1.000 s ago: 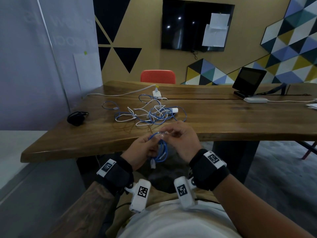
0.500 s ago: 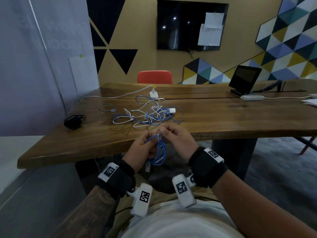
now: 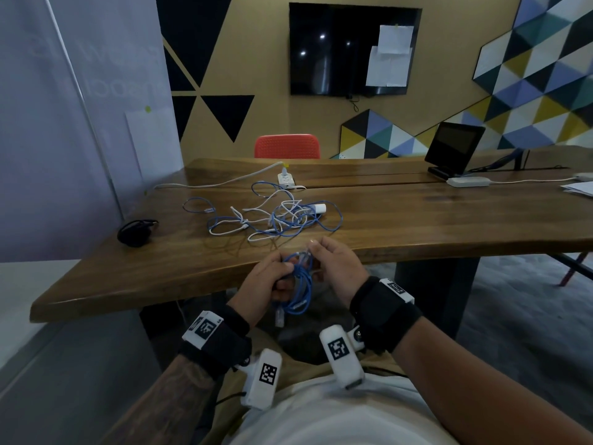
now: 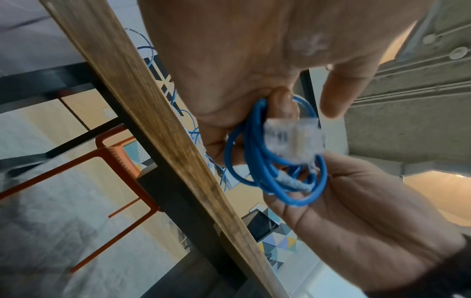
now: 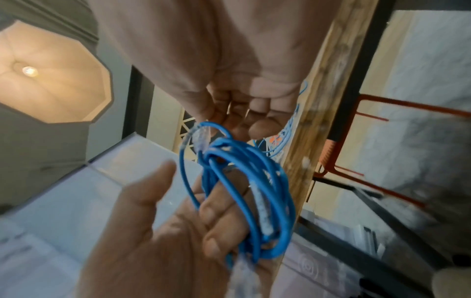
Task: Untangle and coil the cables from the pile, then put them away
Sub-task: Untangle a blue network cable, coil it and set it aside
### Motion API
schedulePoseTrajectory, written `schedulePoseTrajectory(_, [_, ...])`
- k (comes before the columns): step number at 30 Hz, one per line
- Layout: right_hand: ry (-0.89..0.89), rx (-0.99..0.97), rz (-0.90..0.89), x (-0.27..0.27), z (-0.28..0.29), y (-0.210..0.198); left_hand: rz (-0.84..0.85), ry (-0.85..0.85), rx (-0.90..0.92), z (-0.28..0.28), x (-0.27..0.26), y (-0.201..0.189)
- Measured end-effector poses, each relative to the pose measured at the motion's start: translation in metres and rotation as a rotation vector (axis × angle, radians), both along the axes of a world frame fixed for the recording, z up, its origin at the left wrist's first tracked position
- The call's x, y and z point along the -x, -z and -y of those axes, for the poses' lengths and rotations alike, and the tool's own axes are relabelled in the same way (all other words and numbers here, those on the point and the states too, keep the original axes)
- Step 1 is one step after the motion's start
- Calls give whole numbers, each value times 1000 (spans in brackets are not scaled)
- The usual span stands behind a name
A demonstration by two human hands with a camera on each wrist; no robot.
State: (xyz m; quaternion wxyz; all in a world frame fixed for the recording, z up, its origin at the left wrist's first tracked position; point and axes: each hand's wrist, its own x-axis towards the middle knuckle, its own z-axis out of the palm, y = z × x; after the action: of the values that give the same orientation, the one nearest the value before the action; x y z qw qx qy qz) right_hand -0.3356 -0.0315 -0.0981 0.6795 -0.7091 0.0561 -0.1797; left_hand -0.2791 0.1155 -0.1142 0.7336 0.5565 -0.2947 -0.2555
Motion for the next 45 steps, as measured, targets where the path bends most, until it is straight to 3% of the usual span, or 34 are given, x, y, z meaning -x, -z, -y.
schedulePoseTrajectory(4, [-15, 92, 20, 2, -1, -2, 289, -38, -73, 0, 8, 2])
schedulePoseTrajectory(9, [-129, 93, 23, 7, 1, -5, 302, -75, -9, -3, 6, 0])
schedulePoseTrajectory(13, [-259, -134, -60, 8, 9, 4, 349, 1, -58, -4, 4, 1])
schedulePoseTrajectory(18, [-46, 60, 72, 10, 16, -7, 68, 68, -32, 1, 1, 8])
schedulePoseTrajectory(23, [179, 146, 243, 12, 24, -41, 236, 0, -26, 5, -7, 17])
schedulePoseTrajectory(27, [278, 23, 314, 9, 32, -49, 355, -49, -89, 8, -7, 16])
schedulePoseTrajectory(30, [190, -11, 282, 11, 33, -51, 369, -109, -45, 4, -6, 11])
schedulePoseTrajectory(33, [70, -37, 278, 17, 38, -51, 273, -135, 62, -1, -9, 2])
schedulePoseTrajectory(38, [-7, 328, 208, 14, 22, -16, 121, -95, 219, 0, -9, -10])
schedulePoseTrajectory(41, [-37, 237, 169, 10, 12, -3, 148, -89, 187, 0, -6, -10])
schedulePoseTrajectory(45, [-129, -35, 80, 13, 9, -7, 141, -71, 116, -3, -8, -9])
